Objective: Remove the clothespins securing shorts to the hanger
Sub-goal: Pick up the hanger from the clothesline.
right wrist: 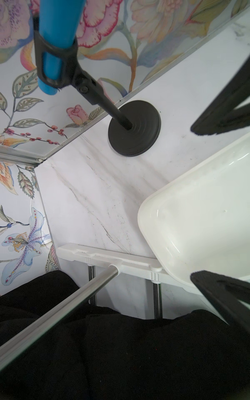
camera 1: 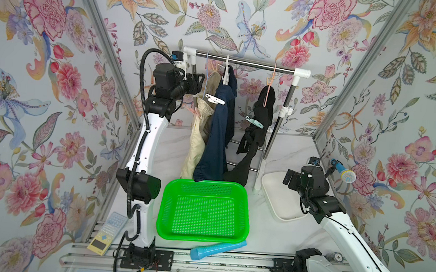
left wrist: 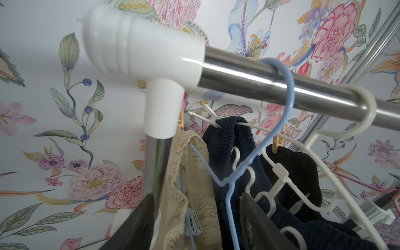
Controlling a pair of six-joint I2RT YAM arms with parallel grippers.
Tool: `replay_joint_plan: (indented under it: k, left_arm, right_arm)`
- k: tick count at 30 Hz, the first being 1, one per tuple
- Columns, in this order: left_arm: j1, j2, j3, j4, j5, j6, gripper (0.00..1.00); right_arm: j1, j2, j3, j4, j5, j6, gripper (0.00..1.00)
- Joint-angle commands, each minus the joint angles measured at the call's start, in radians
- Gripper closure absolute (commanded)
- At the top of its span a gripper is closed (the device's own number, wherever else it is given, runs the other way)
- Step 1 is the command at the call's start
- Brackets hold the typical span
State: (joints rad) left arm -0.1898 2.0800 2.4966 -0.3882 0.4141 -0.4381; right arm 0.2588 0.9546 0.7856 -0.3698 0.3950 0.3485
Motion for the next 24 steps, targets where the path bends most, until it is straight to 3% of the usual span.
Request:
replay_joint_plan:
  k: [1,7,16,24]
  left_arm:
    - [-0.023,-0.035,-0.032,0.022,0.06,0.055,0.35]
    - [-0.026,-0.055,-0.094,-0.002,0.054,0.08,0.41]
    - [-0.027,-0.048,-0.094,-0.031,0.057,0.096,0.68]
    - [-0.031,-0.031,-0.084,-0.017,0.058,0.092,0.76]
  right_arm:
    - [0.006,-0.011,0.014,-0.031,0.024,0.001,0.01]
    - [0.01,-0.014,0.016,-0.035,0.03,0.006,0.01]
    - [0.031,-0.017,0.01,-0.039,0.052,0.011,0.01]
    - [0.041,-0.035,0.004,-0.041,0.078,0.011,0.01]
